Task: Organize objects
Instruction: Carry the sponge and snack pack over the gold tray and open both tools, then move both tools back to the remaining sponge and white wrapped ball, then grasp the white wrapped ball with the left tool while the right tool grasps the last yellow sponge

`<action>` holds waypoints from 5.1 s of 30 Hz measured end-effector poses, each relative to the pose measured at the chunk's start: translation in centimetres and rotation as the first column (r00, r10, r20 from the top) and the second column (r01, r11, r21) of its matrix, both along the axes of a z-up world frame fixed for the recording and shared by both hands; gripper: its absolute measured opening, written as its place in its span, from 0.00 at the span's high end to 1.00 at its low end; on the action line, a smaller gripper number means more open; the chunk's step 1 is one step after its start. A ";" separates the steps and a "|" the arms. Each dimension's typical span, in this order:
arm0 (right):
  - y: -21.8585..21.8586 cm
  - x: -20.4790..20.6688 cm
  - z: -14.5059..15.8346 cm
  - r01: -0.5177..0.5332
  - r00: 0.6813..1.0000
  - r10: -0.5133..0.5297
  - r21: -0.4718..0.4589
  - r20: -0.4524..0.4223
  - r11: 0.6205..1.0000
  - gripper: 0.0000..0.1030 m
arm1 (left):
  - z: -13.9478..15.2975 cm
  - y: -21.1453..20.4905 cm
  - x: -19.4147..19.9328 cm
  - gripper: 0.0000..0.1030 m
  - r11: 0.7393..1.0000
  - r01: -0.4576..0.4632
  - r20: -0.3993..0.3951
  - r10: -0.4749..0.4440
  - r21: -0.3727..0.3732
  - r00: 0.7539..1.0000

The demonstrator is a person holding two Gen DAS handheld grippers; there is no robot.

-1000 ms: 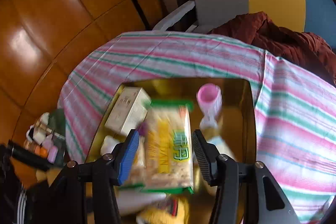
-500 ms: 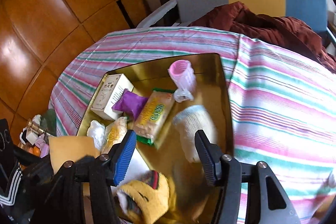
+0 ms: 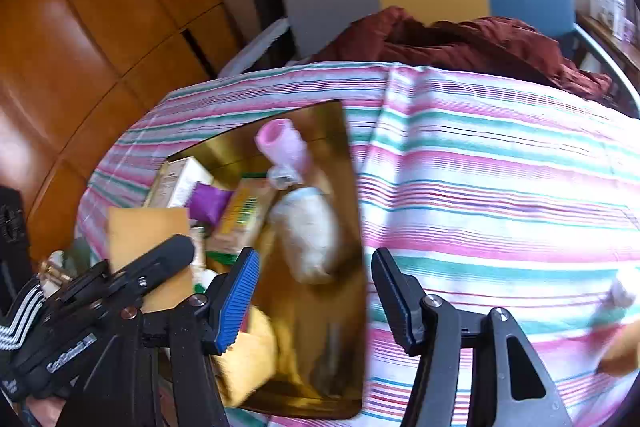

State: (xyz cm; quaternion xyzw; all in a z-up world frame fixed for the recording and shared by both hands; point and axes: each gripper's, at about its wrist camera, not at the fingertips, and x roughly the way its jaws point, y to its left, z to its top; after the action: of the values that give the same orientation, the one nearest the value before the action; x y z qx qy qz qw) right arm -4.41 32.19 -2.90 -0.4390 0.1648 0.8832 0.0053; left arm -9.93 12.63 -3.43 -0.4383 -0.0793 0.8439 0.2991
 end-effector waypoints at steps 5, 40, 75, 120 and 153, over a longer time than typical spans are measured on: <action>1.3 1.1 0.0 0.034 0.999 -0.034 -0.006 -0.002 0.999 0.42 | -0.8 -0.3 0.7 0.33 1.000 -0.024 0.038 0.024 0.005 0.999; -3.4 5.3 0.2 -0.038 0.999 0.041 0.128 -0.020 0.991 0.28 | 3.5 -4.8 9.6 0.27 0.970 -0.155 -0.257 0.105 -0.186 0.961; 11.9 11.2 0.5 0.295 0.954 -0.299 0.130 0.011 0.946 0.23 | 4.0 2.5 13.2 0.24 0.964 0.048 -0.292 -0.127 -0.262 0.948; 22.5 12.4 -3.5 0.151 0.908 -0.230 0.239 0.350 0.959 0.16 | 0.6 9.5 14.9 0.24 0.914 0.272 -0.165 -0.331 -0.299 0.929; 31.0 19.0 -2.5 0.654 0.749 -0.648 -0.001 0.141 0.756 0.42 | -0.5 29.4 14.3 0.34 0.748 0.554 -0.140 -0.633 -0.365 0.761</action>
State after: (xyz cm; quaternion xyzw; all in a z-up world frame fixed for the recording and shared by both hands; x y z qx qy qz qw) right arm 14.64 63.14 -5.41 -0.4114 0.3288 0.7905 0.3125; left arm 4.35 42.01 -3.89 -0.3685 0.2345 0.7539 0.4908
